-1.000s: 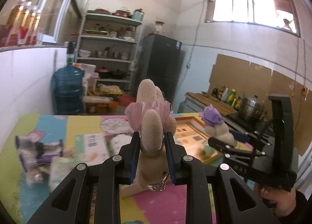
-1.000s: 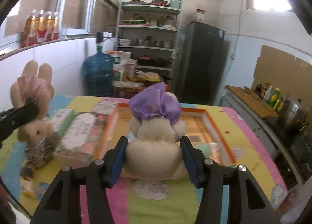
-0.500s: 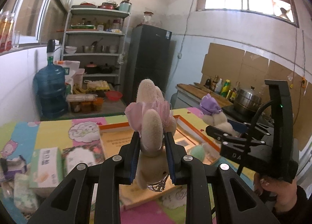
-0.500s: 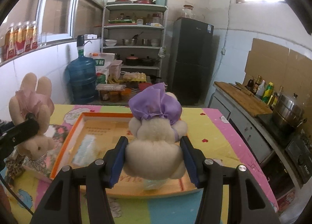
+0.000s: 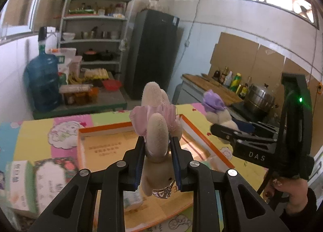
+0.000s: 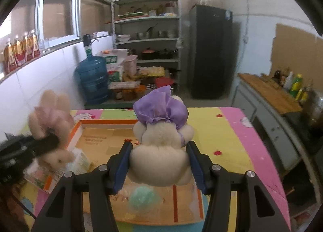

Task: Organize soft objects
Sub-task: 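Carry both plush toys to the orange box and release them inside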

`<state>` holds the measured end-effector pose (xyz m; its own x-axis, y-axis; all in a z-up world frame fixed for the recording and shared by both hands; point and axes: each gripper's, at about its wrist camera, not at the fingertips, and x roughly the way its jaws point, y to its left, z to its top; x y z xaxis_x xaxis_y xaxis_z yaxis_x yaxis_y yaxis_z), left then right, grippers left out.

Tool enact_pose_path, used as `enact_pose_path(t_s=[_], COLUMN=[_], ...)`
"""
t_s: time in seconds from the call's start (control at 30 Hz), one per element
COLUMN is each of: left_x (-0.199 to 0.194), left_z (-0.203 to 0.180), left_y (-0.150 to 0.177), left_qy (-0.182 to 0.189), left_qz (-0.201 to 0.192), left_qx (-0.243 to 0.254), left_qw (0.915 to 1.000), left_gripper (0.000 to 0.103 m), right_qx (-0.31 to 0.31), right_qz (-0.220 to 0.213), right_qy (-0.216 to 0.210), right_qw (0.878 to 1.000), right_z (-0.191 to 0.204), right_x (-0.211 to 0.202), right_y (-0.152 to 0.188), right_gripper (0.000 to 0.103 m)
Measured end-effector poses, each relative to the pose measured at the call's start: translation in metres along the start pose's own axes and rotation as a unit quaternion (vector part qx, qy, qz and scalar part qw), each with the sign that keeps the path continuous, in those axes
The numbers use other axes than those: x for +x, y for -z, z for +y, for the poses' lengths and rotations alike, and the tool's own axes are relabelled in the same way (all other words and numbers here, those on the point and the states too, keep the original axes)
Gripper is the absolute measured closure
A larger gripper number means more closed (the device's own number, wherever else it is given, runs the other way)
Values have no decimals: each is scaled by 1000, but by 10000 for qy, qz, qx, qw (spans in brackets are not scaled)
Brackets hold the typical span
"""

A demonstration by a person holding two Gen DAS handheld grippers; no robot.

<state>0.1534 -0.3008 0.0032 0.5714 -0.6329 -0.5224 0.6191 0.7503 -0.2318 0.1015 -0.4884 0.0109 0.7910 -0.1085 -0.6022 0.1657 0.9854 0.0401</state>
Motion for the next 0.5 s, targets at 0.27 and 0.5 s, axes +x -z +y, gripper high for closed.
enact_pose_path(t_s=[0.27,0.5], left_x=[55,75], left_z=[-1,1], left_y=[8,16], left_qy=[43,-62], left_qz=[629,849], left_qx=[-226,-188], left_qw=[9978,9962], left_gripper=[77,77], right_qx=[-139,-94], right_qz=[554,915], right_qy=[-348,-471], right_qw=[9978,9946], right_z=[-10,-14], right_x=[50,80], right_y=[-10,-1], right_gripper=[47,47])
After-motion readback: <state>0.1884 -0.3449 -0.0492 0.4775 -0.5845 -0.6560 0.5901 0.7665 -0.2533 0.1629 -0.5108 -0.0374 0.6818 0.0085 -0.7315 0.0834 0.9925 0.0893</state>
